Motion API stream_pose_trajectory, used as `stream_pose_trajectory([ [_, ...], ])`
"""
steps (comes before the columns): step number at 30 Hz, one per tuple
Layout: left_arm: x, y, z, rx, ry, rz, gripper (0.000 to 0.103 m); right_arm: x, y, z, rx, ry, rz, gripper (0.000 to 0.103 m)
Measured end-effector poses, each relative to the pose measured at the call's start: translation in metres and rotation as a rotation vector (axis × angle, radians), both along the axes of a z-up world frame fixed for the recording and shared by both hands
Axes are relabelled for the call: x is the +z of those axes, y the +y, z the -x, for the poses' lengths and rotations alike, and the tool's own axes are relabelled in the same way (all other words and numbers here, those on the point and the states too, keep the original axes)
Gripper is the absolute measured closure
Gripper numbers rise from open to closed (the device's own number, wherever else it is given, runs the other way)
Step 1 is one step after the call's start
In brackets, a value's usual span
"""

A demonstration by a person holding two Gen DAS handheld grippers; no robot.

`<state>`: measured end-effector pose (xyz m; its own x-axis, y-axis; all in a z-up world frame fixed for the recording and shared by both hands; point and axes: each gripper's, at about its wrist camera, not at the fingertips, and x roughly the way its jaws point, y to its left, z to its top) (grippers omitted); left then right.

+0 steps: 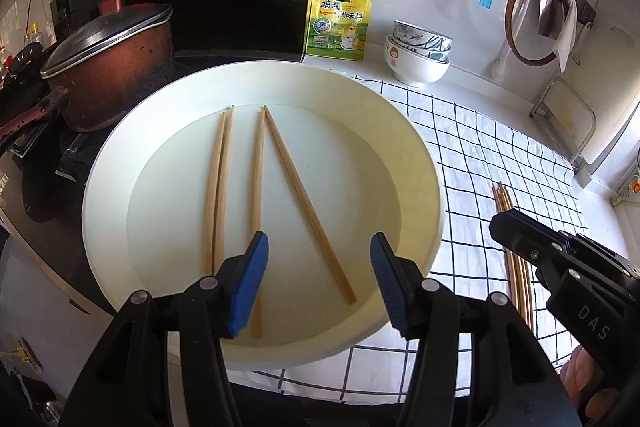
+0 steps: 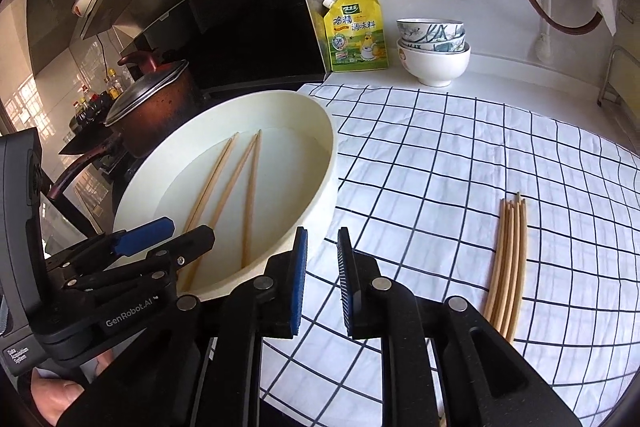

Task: Organize utensils
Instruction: 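Withdraw both open tools from the basin toward the chopstick bundle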

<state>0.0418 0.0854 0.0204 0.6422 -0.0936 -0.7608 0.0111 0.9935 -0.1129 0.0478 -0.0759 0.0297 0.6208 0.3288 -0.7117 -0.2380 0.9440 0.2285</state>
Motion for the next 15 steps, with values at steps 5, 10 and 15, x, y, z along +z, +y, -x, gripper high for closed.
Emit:
stream_pose_trajectory([
  [5,0.002,-0.018,0.005,-0.034,-0.004,-0.003,0.049,0.0,-0.026,0.009,-0.044,-0.004,-0.002,0.087],
  [10,0.001,-0.04,0.008,-0.079,-0.01,0.005,0.043,-0.005,-0.058,0.023,-0.098,0.002,0.004,0.086],
  [15,0.0,-0.067,0.01,-0.14,-0.002,0.018,0.043,-0.011,-0.093,0.039,-0.163,0.008,0.02,0.082],
])
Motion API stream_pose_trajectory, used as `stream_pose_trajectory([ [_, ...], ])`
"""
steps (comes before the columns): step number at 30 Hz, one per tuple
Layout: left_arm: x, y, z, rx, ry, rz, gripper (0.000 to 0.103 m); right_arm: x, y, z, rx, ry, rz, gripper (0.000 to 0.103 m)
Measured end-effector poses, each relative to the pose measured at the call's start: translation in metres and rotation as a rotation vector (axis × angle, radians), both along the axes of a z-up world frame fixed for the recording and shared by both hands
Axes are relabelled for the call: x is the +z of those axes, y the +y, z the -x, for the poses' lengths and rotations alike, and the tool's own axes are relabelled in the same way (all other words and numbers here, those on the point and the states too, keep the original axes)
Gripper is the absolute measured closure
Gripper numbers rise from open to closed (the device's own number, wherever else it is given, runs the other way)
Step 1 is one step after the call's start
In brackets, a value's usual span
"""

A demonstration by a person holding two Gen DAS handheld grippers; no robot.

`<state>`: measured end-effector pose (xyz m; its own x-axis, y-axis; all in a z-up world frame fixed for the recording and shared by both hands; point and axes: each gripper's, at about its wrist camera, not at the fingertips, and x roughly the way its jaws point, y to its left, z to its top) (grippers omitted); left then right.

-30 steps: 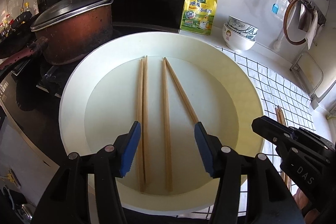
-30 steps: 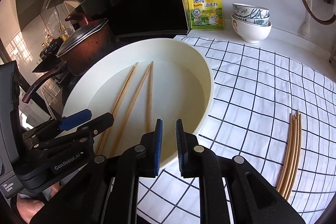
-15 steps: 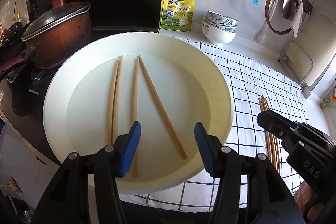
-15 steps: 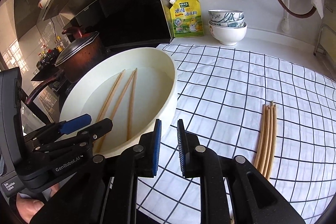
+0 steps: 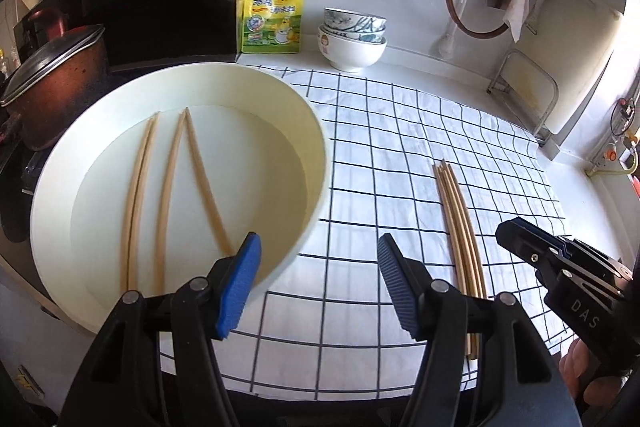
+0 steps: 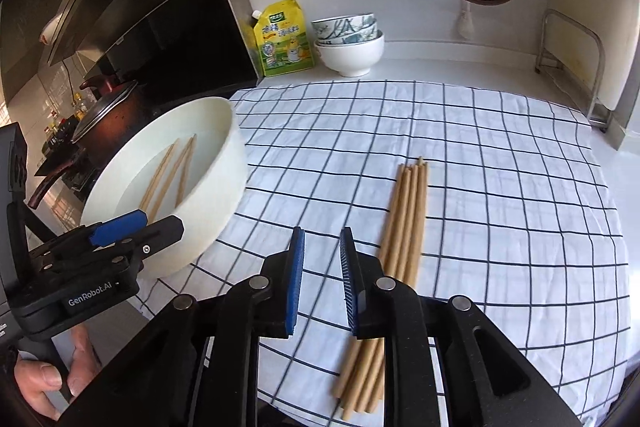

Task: Organize utensils
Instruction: 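Withdraw both open tools from the basin toward the chopstick bundle, then lower both open tools onto the chopstick bundle and spread the chopsticks apart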

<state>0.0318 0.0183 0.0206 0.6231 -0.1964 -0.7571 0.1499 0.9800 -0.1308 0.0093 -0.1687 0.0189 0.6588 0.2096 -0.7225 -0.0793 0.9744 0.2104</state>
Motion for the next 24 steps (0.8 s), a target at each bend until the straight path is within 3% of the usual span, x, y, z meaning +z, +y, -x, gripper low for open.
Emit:
stream_pose_trajectory([
  [2,0.0,-0.011,0.002,-0.01,-0.014,-0.02,0.034,-0.003,-0.013,0.006,-0.028,0.004,0.005,0.08],
  [4,0.002,-0.02,0.005,-0.023,-0.03,-0.034,0.032,-0.008,-0.026,0.011,-0.056,0.011,0.012,0.08],
  [14,-0.004,-0.055,0.01,-0.104,-0.018,-0.022,0.032,-0.03,-0.06,0.024,-0.114,0.048,0.011,0.077],
  [24,-0.026,-0.081,0.006,-0.148,0.023,-0.046,0.032,-0.047,-0.06,0.02,-0.096,0.088,0.012,0.071],
])
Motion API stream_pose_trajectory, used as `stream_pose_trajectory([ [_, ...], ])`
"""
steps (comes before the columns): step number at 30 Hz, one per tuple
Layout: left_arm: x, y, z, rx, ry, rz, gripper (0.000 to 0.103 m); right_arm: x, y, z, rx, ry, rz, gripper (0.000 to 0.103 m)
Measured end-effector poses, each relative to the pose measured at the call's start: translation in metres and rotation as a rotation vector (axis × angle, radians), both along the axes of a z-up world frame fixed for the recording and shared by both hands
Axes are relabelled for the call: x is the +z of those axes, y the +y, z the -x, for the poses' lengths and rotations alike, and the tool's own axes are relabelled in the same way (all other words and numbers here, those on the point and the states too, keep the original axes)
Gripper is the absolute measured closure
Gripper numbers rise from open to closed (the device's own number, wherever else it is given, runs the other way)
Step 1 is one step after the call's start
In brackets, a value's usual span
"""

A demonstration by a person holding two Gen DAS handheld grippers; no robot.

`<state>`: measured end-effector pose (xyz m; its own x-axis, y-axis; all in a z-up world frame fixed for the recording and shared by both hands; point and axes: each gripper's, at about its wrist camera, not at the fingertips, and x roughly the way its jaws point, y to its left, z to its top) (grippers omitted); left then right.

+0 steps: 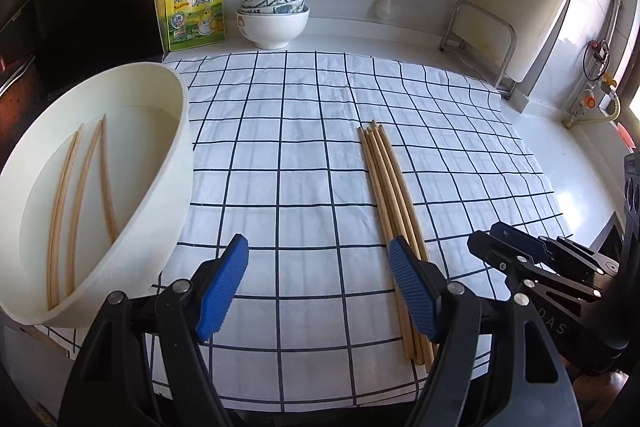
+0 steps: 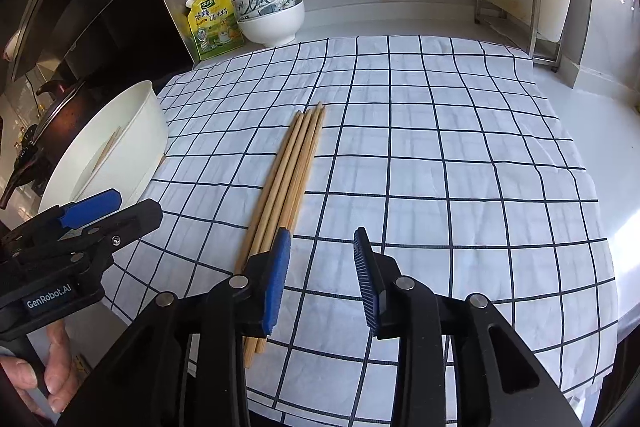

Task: Organize utensils
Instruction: 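Lower both open tools onto the chopstick bundle and spread the chopsticks apart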

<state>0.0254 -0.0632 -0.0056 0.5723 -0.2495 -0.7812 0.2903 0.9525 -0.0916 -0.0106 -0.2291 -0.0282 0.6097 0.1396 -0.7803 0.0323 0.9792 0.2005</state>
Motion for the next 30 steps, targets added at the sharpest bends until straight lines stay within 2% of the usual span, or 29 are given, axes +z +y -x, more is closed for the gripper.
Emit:
stream_pose_trajectory([
  [15,-0.018,0.002,-0.013,0.024,0.036,-0.022,0.031,-0.017,0.017,-0.016,0.043,0.028,0.006,0.068],
  [30,-0.021,0.007,-0.018,0.04,0.049,-0.012,0.029,-0.025,0.026,-0.025,0.037,0.055,0.101,0.068],
])
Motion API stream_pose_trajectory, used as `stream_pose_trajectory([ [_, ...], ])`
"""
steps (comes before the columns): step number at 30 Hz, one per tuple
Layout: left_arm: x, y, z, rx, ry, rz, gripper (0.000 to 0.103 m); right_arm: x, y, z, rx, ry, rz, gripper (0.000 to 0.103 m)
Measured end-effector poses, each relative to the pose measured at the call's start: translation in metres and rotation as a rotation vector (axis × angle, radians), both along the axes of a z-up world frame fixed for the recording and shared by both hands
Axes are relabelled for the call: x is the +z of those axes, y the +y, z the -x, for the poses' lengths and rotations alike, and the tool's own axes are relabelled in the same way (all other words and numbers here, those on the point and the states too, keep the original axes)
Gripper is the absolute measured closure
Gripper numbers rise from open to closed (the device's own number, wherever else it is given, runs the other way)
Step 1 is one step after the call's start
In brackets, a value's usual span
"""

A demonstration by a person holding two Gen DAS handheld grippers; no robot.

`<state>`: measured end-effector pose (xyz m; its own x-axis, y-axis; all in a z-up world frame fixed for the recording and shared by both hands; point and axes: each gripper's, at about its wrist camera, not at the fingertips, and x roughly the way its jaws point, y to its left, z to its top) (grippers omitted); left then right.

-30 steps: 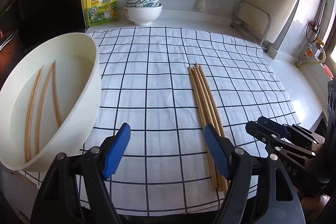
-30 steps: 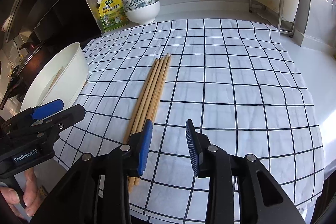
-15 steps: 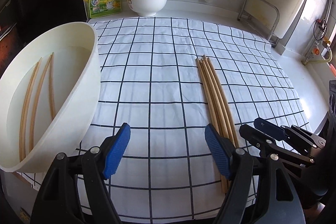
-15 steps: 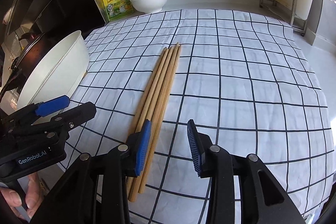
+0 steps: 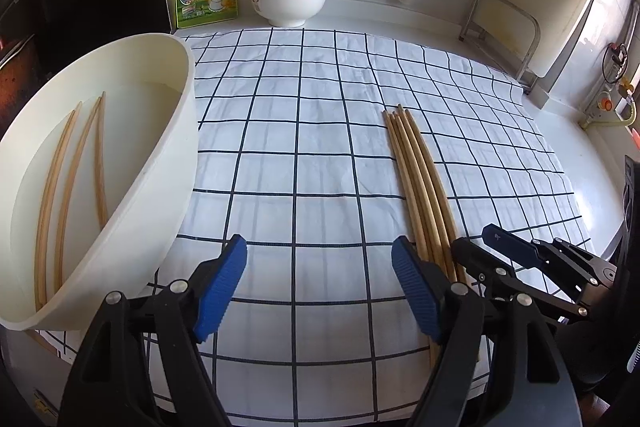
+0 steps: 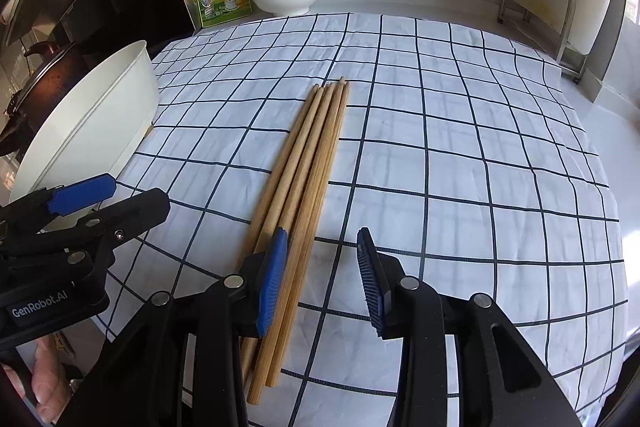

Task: Organize utensils
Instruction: 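Lower both open tools onto the chopstick bundle and spread the chopsticks apart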

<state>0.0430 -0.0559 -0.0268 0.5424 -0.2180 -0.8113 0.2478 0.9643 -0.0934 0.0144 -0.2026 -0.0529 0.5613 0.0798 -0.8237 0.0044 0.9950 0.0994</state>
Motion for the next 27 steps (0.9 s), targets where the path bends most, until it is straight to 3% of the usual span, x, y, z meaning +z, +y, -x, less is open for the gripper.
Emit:
stream_pose_trajectory([
  [27,-0.027,-0.047,-0.007,-0.072,0.035,-0.034,0.029,0.006,-0.044,0.016,-0.088,-0.037,-0.028,0.068],
])
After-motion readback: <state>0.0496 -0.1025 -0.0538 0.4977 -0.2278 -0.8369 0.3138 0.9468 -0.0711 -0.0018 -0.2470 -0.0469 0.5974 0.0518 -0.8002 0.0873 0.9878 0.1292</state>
